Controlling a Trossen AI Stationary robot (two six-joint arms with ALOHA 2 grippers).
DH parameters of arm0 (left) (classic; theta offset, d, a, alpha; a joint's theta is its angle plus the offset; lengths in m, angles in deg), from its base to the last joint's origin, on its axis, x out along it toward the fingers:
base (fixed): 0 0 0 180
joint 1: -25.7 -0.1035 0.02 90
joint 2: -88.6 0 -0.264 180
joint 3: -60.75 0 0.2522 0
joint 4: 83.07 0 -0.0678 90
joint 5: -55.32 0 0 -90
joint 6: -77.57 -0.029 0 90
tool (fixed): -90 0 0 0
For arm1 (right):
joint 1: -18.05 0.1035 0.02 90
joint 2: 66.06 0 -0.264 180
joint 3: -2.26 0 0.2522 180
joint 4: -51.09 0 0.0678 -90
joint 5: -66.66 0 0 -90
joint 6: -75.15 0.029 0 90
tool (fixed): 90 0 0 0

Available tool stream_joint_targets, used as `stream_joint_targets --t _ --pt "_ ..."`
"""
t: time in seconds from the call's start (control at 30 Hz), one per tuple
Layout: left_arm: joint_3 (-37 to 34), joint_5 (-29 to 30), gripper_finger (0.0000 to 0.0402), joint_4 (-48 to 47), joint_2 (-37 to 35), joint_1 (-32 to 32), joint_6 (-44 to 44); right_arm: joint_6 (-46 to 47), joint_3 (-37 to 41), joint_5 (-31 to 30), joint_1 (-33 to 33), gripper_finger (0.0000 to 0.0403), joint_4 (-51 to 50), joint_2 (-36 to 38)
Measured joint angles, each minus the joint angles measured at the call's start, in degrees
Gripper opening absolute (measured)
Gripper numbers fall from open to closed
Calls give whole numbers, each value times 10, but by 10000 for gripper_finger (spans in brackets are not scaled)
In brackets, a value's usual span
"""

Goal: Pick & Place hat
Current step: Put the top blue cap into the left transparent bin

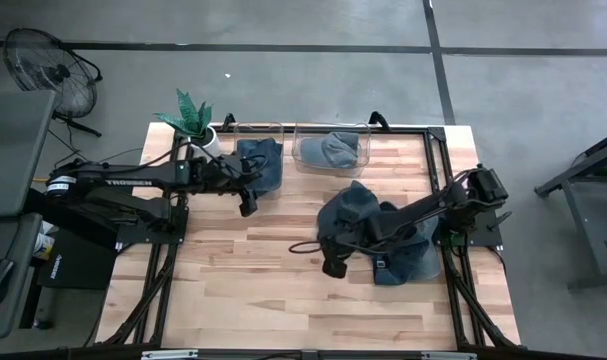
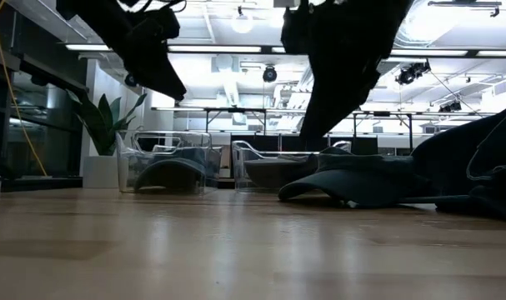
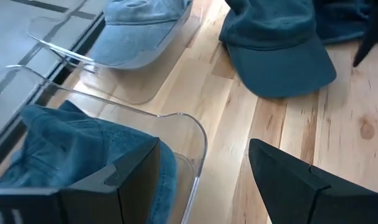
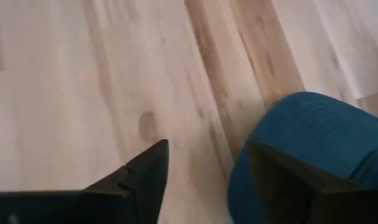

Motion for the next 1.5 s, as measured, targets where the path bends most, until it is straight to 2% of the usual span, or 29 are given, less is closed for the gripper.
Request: stream_joint_targets --t 0.1,0.33,0.47,0.67,0.83,1.07,1.17,1.4,1.5 --pt "-20 -8 241 17 0 0 0 0 0 -32 6 227 3 -15" --pt "-59 -9 241 53 0 0 0 31 -4 -111 32 227 4 -48" --pt "-74 -10 241 83 0 0 -4 32 -36 -138 44 227 -15 -75" --pt "-93 -13 241 121 0 0 -6 66 -163 -180 57 226 -190 -155" --pt "-111 -24 241 172 0 0 -18 145 -281 -182 58 226 -341 -242" --pt "-112 -27 241 216 0 0 -63 204 -380 -175 55 226 -432 -336" --pt "-112 -34 241 214 0 0 -100 238 -402 -175 49 226 -462 -356" --pt "-112 -126 241 204 0 0 -121 269 -405 -177 38 226 -507 -359" --pt "-112 -149 241 199 7 0 -122 269 -399 -175 31 226 -503 -359"
